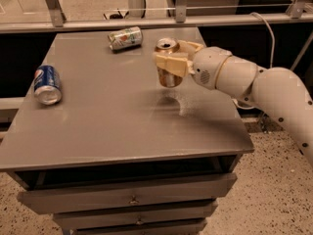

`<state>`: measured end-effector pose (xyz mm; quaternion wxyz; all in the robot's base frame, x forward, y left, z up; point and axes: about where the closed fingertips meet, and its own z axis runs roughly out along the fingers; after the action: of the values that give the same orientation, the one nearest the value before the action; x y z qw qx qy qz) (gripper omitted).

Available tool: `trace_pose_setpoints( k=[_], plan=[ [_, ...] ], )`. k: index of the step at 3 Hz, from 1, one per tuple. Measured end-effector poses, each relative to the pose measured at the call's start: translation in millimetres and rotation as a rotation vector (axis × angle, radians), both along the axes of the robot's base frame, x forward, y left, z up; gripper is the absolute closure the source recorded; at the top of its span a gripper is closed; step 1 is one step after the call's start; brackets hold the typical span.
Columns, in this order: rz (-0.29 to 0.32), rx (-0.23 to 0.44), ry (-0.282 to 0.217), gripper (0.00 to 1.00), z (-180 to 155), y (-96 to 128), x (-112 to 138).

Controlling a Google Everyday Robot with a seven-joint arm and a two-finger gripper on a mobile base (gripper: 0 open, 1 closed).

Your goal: Place orange can upright

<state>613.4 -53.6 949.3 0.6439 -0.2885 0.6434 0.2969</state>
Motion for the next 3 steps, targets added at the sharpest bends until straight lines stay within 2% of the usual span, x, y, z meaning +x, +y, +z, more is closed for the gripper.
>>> trace_pose_setpoints(
  k=[2,3],
  plan=[
    [0.001,0.054,0.061,1.0,-14,-10,4],
    [-0.015,0.079,0.061,0.78,-25,-15,7]
  ],
)
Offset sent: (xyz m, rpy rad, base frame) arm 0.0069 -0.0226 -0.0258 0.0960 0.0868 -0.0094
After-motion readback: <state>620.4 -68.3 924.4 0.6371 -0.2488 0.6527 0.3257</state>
